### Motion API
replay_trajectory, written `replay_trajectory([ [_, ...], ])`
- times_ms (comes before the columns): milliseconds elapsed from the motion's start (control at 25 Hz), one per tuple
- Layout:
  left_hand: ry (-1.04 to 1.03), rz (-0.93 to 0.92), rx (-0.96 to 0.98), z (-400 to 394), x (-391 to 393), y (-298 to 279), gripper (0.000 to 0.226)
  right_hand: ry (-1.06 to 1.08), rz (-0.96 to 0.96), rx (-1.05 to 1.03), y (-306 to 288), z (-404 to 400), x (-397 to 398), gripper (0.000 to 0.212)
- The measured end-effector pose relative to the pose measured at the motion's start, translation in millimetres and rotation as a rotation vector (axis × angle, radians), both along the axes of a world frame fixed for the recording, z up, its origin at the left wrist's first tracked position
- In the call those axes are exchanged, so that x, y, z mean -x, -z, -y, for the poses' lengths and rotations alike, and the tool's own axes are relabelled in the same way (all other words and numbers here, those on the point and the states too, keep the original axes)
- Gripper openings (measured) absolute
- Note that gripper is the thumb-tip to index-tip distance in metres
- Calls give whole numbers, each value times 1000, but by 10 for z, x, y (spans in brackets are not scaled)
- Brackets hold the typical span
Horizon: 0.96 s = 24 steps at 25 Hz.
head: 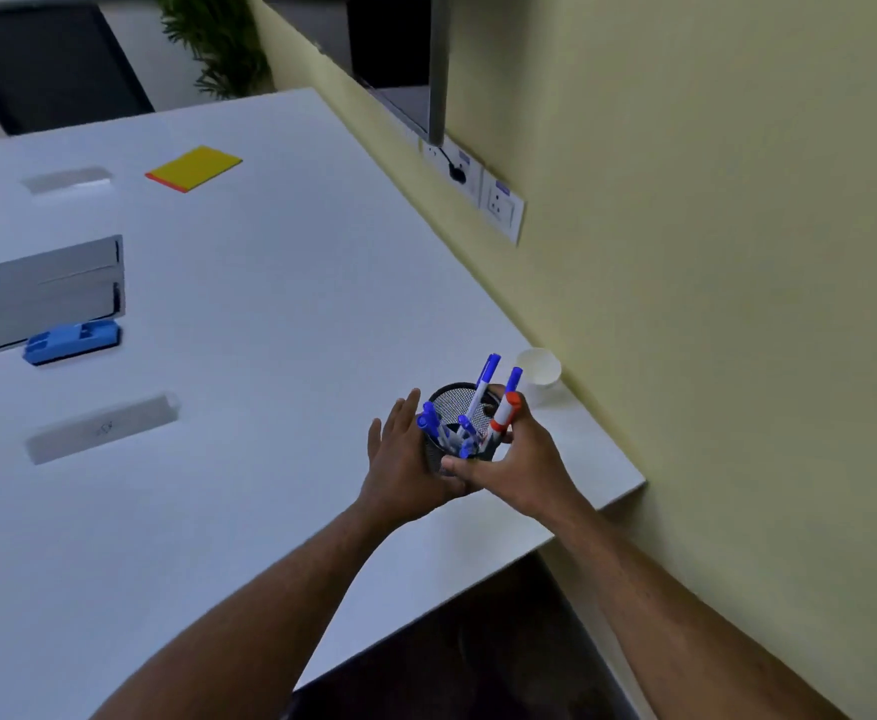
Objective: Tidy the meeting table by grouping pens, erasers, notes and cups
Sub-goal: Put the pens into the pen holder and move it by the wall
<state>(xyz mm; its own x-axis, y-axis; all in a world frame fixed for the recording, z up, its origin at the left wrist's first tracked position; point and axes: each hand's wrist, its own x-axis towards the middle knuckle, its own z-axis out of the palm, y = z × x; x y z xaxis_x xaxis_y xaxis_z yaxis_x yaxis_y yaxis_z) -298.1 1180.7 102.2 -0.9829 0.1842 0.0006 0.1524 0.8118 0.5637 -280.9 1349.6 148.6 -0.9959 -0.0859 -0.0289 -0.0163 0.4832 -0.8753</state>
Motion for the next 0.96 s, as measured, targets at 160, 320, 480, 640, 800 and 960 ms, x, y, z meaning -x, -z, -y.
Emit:
replay_trajectory([
  [160, -106, 58, 46, -59, 467, 253, 99, -68, 42, 15, 308, -29, 664, 83],
  [320, -175, 57, 323, 96, 773, 581, 90, -56, 14, 34, 541, 50, 1226, 89],
  [480, -343, 300, 388, 421, 984, 899, 89, -22, -24, 67, 767, 152, 1833, 86],
  [640, -448, 540, 274, 626, 1111, 1113, 118, 103, -143, 0, 913, 348, 2451, 80],
  [800, -416, 631, 210, 714, 1154, 1195, 135, 151, -138, 36, 932, 564, 3140, 87],
  [960, -428, 665, 158, 755, 1190, 1228, 135, 188, -139, 45, 1022, 571, 3688, 86],
])
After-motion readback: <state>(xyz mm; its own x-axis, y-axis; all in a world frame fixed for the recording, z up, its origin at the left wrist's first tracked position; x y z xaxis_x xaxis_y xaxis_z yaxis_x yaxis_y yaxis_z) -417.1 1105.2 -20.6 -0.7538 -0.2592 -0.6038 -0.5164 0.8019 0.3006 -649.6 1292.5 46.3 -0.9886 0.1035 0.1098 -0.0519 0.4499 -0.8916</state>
